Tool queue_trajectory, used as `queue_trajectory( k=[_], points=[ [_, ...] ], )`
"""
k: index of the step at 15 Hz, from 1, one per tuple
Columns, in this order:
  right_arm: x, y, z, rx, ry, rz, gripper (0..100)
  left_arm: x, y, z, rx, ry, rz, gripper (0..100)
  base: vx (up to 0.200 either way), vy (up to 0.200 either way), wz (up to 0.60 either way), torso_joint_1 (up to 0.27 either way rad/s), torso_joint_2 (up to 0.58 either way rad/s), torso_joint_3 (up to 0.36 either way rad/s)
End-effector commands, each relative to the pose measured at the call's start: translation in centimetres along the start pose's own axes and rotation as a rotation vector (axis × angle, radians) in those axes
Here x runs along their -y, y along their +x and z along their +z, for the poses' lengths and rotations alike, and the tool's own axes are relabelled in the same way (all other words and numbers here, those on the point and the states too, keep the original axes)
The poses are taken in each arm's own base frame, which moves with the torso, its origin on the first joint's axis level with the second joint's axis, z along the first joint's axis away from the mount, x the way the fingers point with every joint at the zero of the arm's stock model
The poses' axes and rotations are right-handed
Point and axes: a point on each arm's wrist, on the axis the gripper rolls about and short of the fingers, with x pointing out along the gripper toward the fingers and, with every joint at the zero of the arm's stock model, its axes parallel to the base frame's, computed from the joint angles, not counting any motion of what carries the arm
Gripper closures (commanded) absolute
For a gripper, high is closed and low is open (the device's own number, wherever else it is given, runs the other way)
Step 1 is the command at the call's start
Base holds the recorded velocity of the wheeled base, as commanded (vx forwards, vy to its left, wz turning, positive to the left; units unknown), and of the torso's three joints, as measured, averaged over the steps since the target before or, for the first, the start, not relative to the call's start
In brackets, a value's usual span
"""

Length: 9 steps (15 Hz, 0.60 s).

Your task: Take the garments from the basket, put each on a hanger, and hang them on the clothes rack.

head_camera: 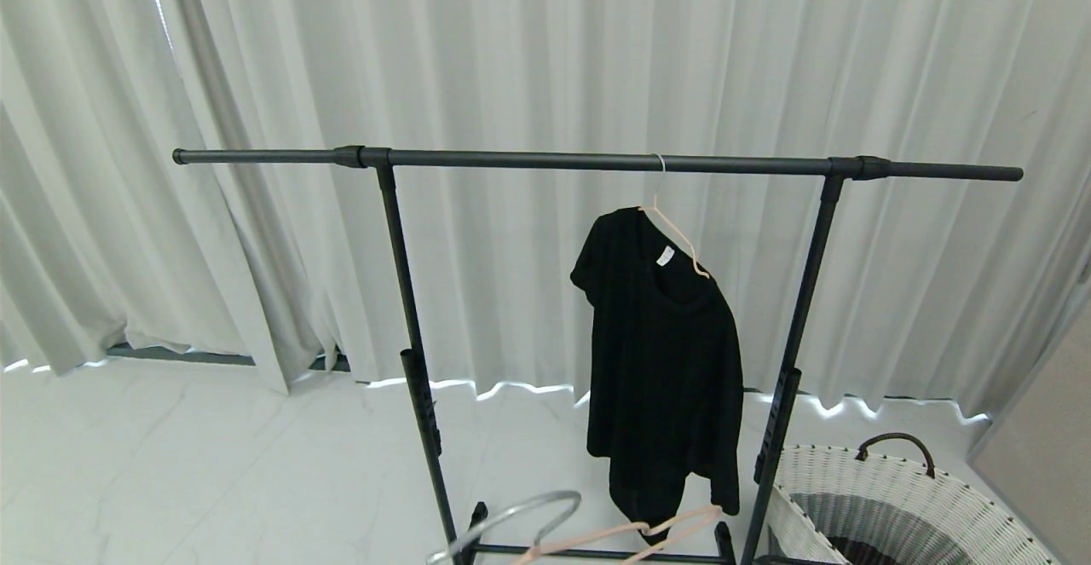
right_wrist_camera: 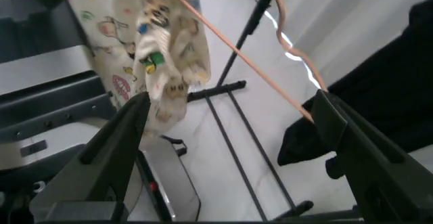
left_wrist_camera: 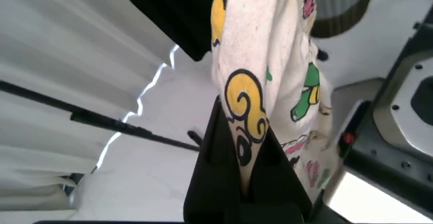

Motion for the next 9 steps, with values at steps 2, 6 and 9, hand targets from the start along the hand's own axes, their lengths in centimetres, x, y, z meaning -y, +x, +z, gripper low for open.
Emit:
queue_trajectory(
  k=[2,6,9],
  points=[
    [0.2,1.4,0.3,-0.022,0.061,-0.028,0,-2.2,-1.1,2.0,0.112,-0.112,0.126,100,0.000,0.000,0.00,0.000,0.00,0.000],
    [1.7,6.0,3.6,0.036,0.294,-0.129,0,-3.3,-1.9,4.0,0.189,-0.097,0.171,100,0.000,0.000,0.00,0.000,0.00,0.000],
    [2.9,9.0,5.1,0.079,0.378,-0.183,0,-3.6,-2.2,4.6,0.211,-0.104,0.177,100,0.000,0.000,0.00,0.000,0.00,0.000]
  ],
)
